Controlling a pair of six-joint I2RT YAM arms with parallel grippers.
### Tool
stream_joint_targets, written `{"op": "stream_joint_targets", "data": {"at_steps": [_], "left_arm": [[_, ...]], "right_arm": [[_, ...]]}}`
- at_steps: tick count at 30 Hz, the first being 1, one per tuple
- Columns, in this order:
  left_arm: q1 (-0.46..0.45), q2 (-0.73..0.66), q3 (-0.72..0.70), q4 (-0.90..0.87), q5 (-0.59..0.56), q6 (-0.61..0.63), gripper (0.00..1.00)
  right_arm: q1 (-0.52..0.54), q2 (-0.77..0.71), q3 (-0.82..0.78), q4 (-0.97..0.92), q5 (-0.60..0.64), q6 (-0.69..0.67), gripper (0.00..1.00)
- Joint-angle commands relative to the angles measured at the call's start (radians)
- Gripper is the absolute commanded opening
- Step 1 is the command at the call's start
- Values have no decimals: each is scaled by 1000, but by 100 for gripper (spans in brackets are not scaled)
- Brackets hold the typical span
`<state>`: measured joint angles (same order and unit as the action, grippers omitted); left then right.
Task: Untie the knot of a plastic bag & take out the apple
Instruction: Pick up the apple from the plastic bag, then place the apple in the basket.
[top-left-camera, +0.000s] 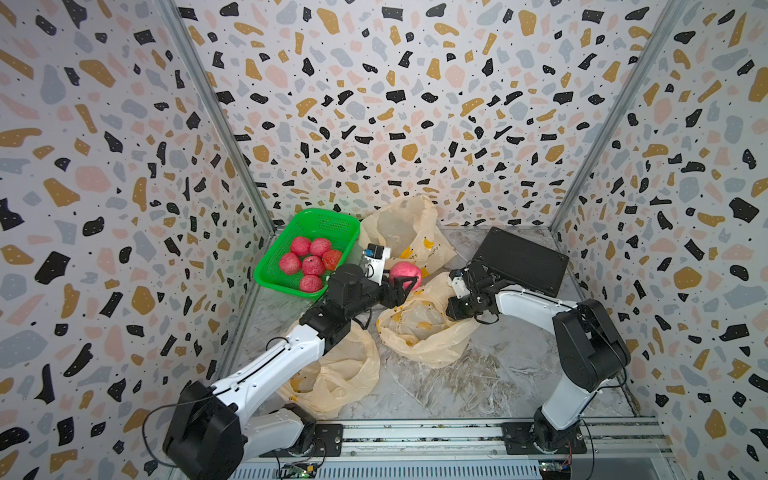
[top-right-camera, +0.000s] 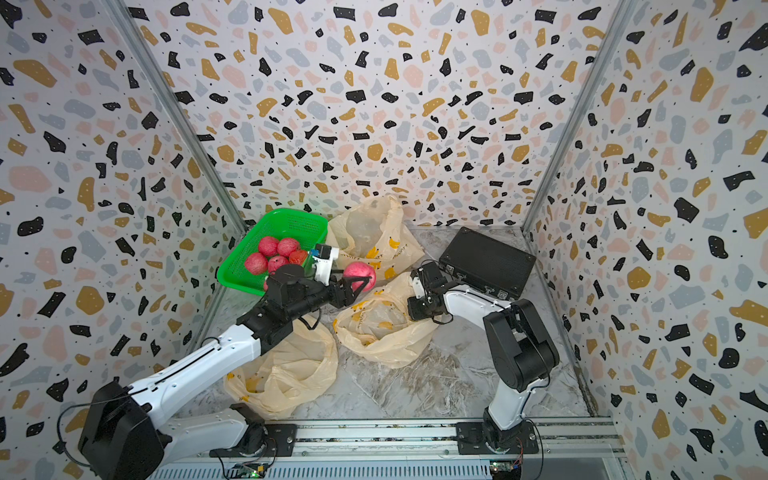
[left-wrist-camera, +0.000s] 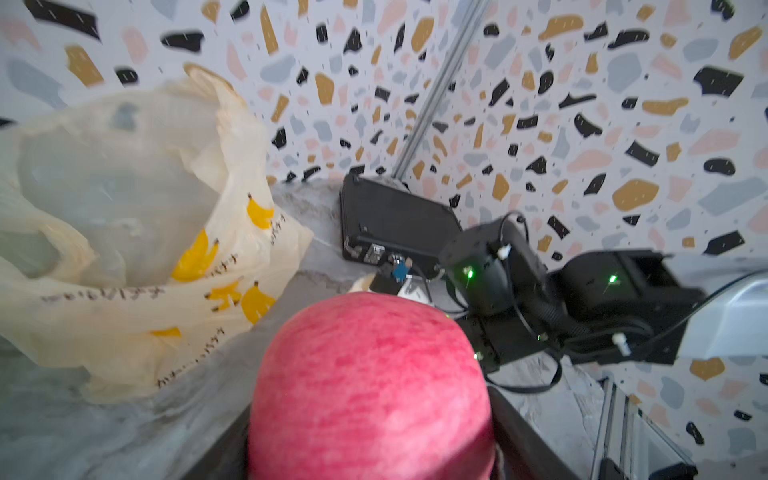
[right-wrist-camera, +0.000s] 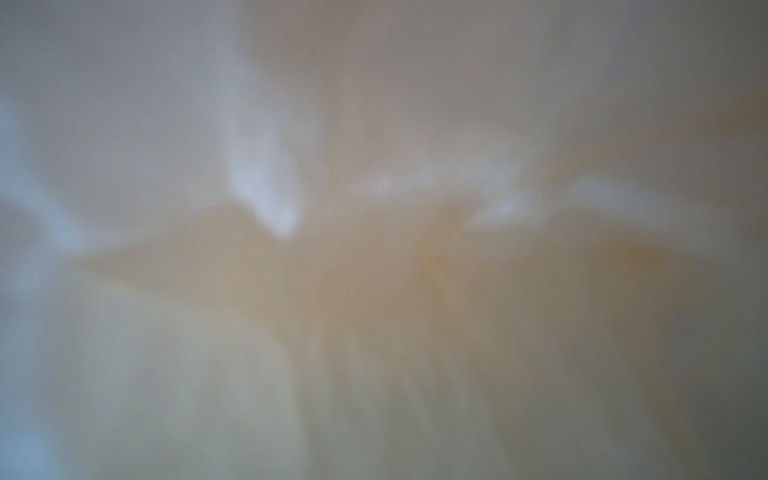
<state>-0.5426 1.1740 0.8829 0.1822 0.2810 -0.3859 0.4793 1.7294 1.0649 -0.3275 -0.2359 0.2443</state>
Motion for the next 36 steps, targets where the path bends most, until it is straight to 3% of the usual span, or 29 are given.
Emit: {"op": "stream_joint_targets", "data": {"at_steps": [1,2,8,17,28,36], "left_arm": [[51,-26,106,-194,-92,37,66],[75,-28,136,-261,-129,61,66],[317,49,255,-492,-177,149,62],[549,302,368,-499,-193,208,64],[595,647,543,-497,-231,244,64],[595,713,545,-507,-198,225,64]], "right_arm": [[-2,-34,52,-46,-21,1,73],[-1,-40,56,-51,-29,0,99],[0,-88,133,-129,-80,-11,99],[-1,-162,243,-310,-141,-53,99],[0,-210,223,-320,-124,-67,99],[0,-179,244,-326,-106,-72,99]]}}
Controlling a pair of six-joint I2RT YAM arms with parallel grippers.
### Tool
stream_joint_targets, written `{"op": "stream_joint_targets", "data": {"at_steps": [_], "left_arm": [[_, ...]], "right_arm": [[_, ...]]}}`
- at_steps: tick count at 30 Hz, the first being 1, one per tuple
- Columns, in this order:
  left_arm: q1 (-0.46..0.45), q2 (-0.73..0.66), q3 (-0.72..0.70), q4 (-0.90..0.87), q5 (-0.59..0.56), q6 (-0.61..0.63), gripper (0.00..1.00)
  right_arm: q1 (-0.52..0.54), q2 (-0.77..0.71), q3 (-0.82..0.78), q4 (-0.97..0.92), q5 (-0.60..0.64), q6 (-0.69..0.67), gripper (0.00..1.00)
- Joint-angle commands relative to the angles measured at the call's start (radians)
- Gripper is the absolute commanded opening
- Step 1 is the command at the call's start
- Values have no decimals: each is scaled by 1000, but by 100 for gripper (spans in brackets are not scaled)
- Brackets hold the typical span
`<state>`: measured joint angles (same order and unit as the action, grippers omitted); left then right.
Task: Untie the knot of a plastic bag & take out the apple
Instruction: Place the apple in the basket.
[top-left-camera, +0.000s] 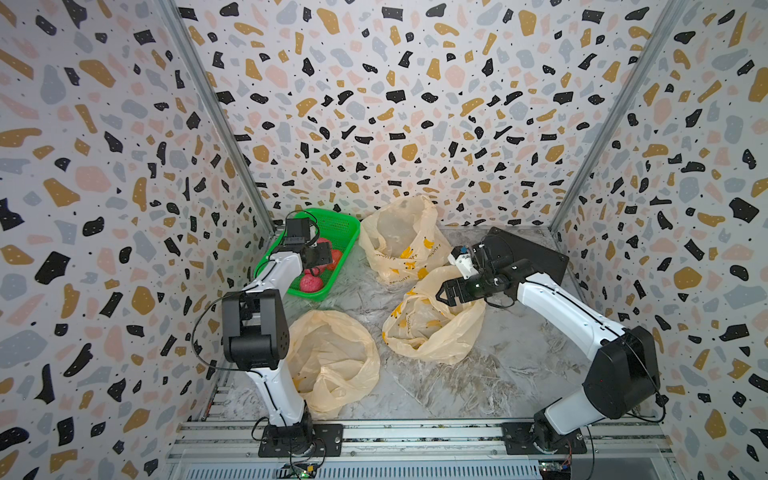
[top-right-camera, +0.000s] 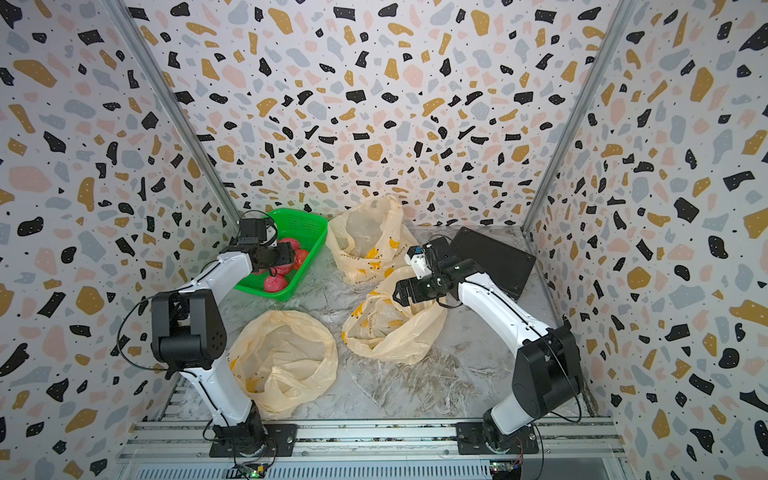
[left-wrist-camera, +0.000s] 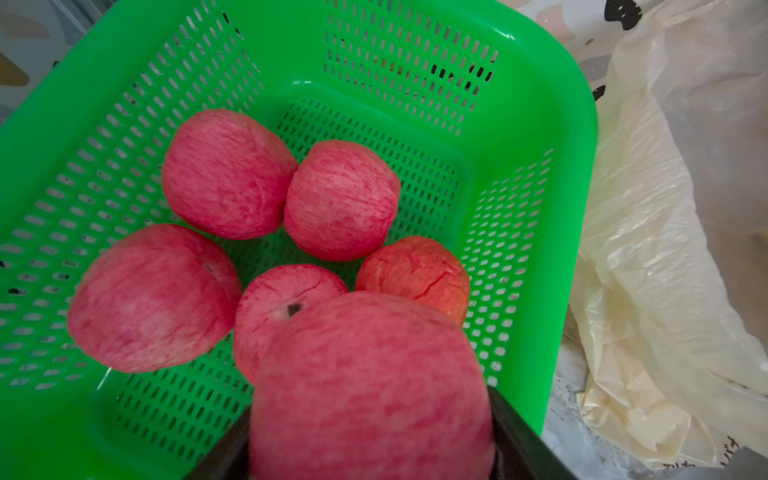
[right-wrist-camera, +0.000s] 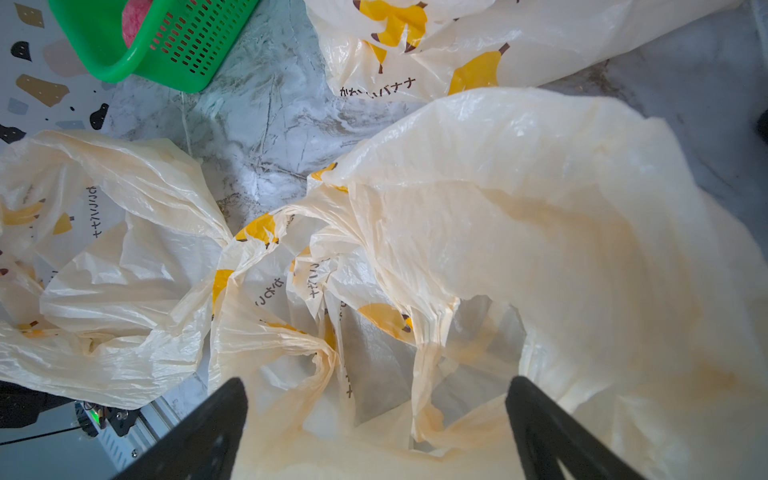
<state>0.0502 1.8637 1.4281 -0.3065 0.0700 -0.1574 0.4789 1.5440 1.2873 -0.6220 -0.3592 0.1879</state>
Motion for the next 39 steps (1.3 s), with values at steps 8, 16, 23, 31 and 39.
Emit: {"op": "stream_joint_targets", "data": {"at_steps": [8,16,23,31,39], "left_arm": [[-18,-30,-127,21,-11,7,64],[-36,-17,-142,26,-20,32,68],[-36,40,-108,41,-17,33,80],[-36,-47,-185,118,-35,16,99],[-36,-191,-222,115,-40,58,99]], "right_arm": [[0,40,40,-43,15,-22,99],[0,48,38,-26,-3,-13,99],[0,37,40,-32,-11,-19,99],[-2,18,52,-51,9,-26,99],[-12,19,103,-106,49,-35,99]]}}
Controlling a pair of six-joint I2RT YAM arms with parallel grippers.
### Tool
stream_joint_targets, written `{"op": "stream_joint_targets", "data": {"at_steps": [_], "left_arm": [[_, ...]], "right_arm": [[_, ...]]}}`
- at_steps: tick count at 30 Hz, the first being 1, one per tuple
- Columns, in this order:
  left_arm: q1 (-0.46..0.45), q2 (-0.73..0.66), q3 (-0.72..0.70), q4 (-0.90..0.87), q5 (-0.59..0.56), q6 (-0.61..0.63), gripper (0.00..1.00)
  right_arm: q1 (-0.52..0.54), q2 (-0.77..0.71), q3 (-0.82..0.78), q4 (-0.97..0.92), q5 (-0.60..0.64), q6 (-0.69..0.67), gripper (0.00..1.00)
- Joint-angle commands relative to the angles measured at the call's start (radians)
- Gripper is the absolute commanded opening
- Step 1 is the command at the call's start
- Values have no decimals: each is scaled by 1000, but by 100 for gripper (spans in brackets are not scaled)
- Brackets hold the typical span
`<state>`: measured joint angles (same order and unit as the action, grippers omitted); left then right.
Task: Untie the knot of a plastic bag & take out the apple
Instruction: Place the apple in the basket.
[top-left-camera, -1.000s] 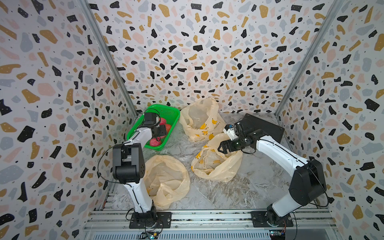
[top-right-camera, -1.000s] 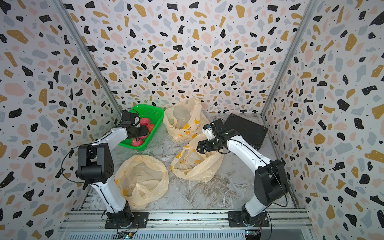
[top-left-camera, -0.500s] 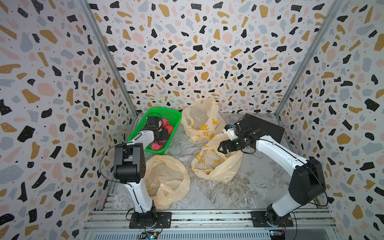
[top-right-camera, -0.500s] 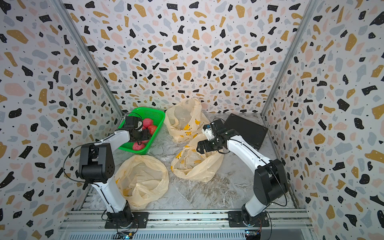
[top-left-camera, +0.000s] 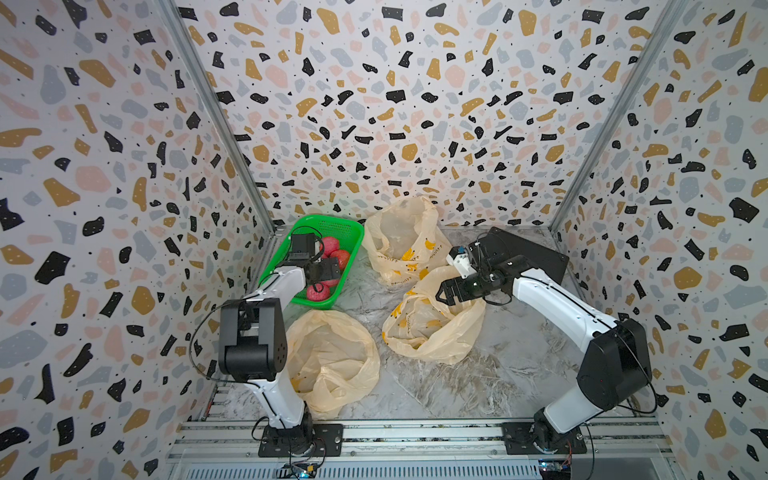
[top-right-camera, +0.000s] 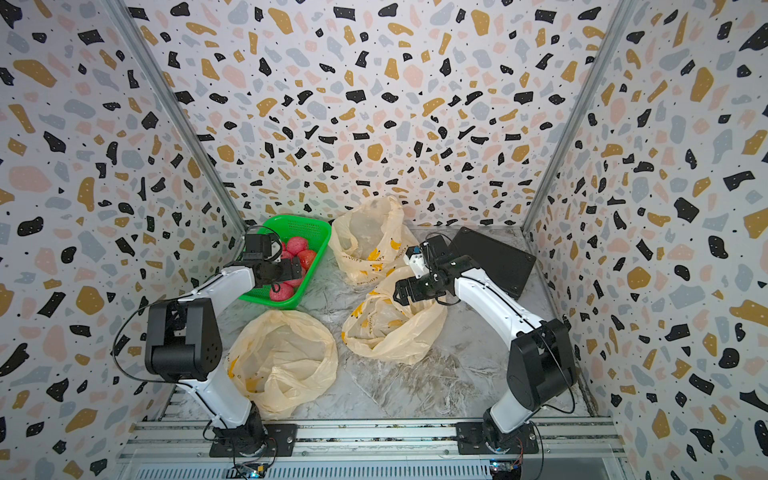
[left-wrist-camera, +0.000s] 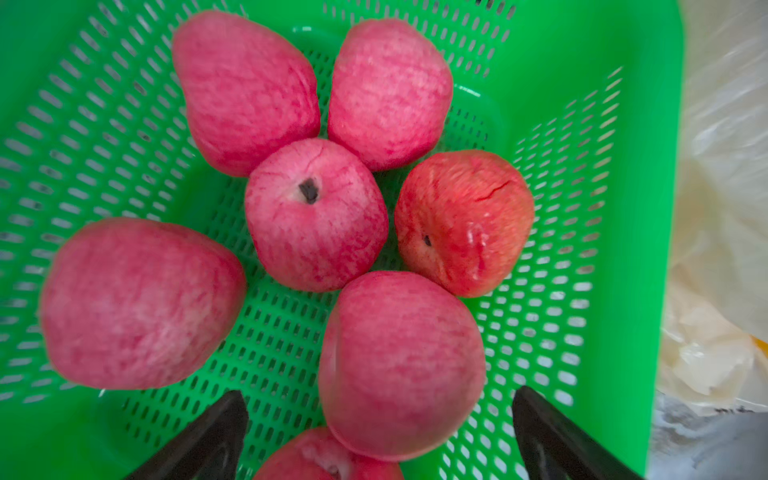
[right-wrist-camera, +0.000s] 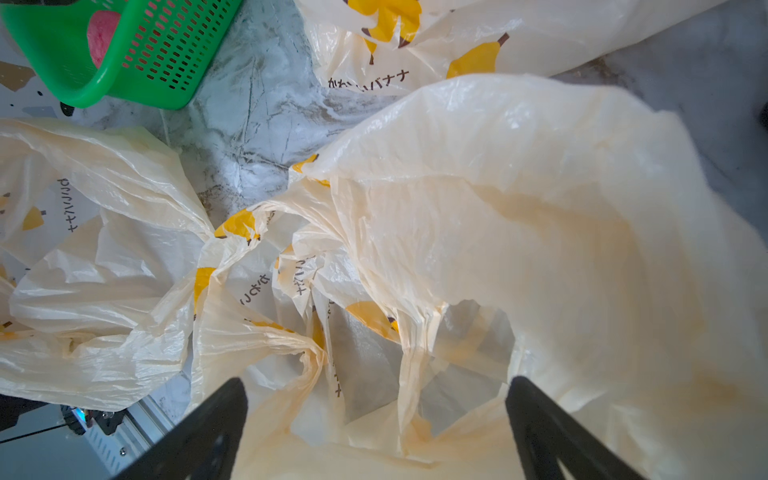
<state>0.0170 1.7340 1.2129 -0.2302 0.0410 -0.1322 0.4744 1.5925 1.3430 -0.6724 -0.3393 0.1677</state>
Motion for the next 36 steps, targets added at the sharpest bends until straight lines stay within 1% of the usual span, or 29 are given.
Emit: {"op": "stream_joint_targets", "data": {"at_steps": [1,5,11,17,21,24,27,29,31,34,36], "left_arm": [[-1,-79,-11,40,-13,37,99],[0,-168,-18,37,19,48,99],[7,-324,3,25,20,55,99],[11,-470,92,-75,67,45,99],[9,-577,128,-175,137,2,99],[-1,-680,62,-201,140,-50,99],[-28,-781,-29,-236,123,-62,99],[-33,-834,-115,-276,92,-68,99],[-37,-875,-183,-296,59,-70,99],[-39,-938,-343,-203,4,-35,99],[-38,-959,-438,-125,-55,-2,99]], "right_arm": [[-11,-29,55,-66,33,-14,99],[-34,-47,75,-73,42,-11,99],[-64,-71,137,-93,35,-10,99],[-108,-99,173,-103,29,17,99],[-141,-148,133,-70,99,49,99],[-181,-200,48,10,174,85,99],[-215,-257,-61,116,235,98,99],[-233,-302,-188,250,292,111,100],[-267,-315,-272,339,318,143,99],[-316,-302,-368,442,324,190,99],[-327,-298,-436,533,338,188,99]]}}
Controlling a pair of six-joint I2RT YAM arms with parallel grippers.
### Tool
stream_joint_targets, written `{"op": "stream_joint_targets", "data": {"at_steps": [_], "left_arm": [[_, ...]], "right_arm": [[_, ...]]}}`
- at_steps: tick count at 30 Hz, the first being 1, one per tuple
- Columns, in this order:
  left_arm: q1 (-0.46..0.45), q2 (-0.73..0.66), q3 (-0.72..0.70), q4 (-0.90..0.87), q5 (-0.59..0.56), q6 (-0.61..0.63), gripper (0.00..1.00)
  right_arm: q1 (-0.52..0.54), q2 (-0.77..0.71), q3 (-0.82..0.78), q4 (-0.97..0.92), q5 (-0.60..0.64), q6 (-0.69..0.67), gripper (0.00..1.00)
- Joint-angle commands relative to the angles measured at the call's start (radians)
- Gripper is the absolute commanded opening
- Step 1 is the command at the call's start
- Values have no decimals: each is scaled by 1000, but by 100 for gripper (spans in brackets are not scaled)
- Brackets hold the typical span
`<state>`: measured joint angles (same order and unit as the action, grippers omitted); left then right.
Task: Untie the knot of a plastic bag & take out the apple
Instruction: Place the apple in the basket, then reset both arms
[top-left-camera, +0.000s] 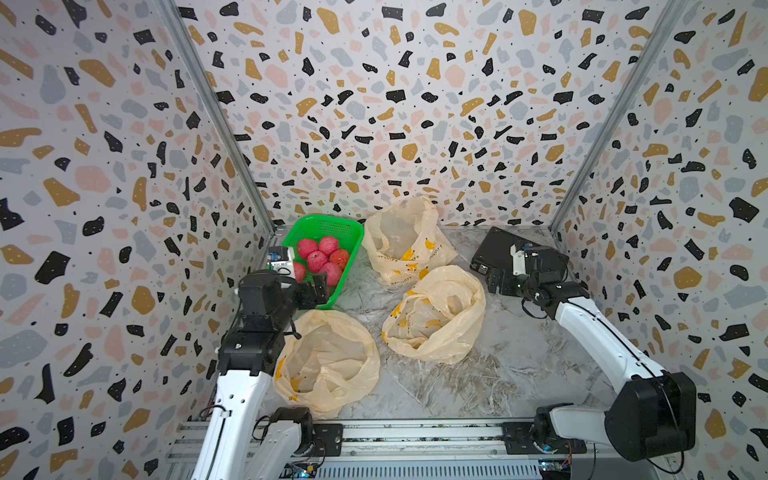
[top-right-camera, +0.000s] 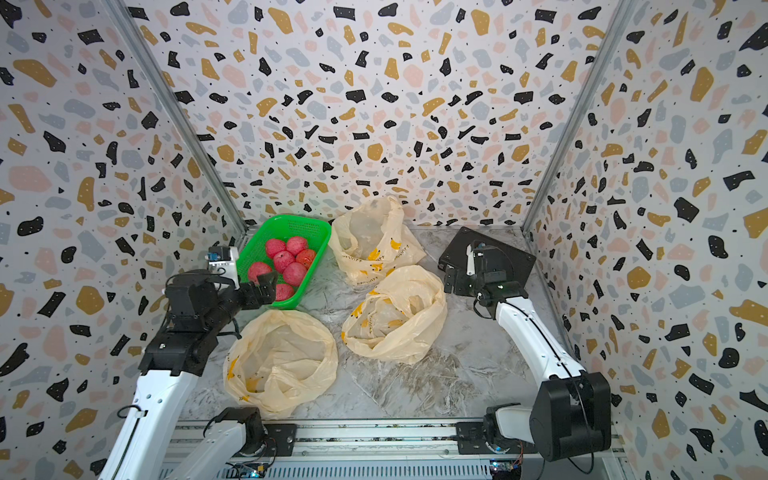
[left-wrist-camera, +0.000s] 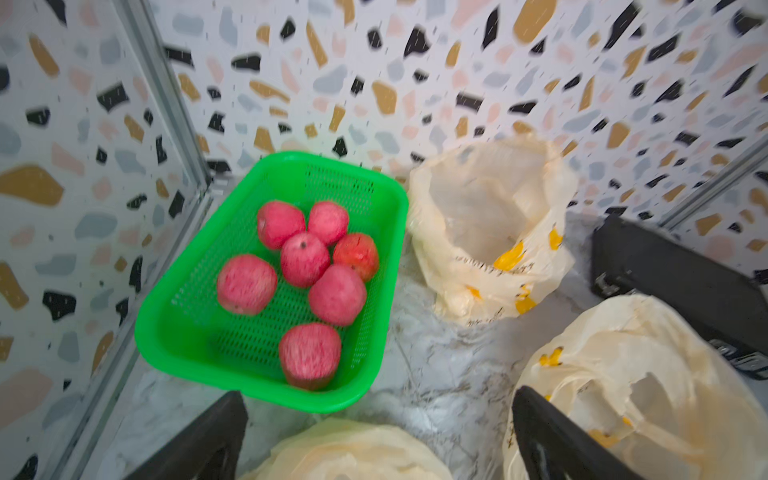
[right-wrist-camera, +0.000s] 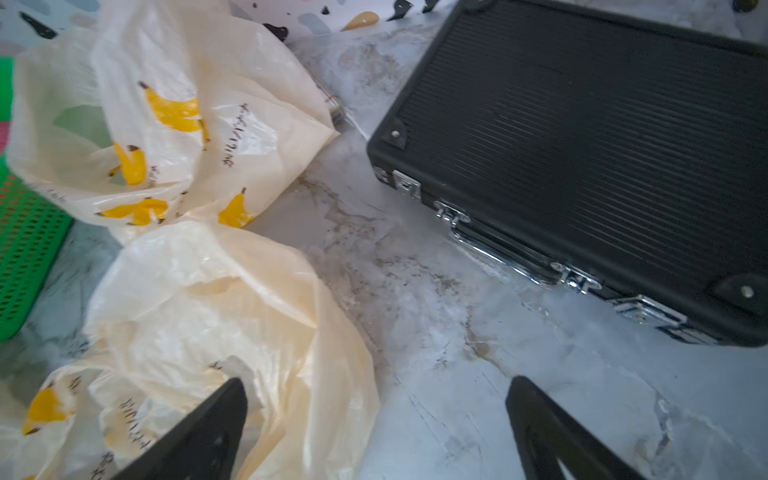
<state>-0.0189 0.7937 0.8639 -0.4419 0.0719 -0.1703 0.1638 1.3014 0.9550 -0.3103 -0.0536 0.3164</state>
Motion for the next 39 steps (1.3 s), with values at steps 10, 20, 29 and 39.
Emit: {"op": "stream_joint_targets", "data": {"at_steps": [10,20,29,39], "left_arm": [[42,260,-384,709,-160,33,99],[48,534,-509,1130,-240,50,99],[39,627,-581,1358,-163,90,99],[35,623,-570,1327,-166,93,99]], "right_arm": [[-89,11,-258,480,184,-50,100],[-184,61,-461,772,226,-180,100],[-202,166,-539,1030,130,-239,100],[-203,220,-597,1193,83,-264,100]]}}
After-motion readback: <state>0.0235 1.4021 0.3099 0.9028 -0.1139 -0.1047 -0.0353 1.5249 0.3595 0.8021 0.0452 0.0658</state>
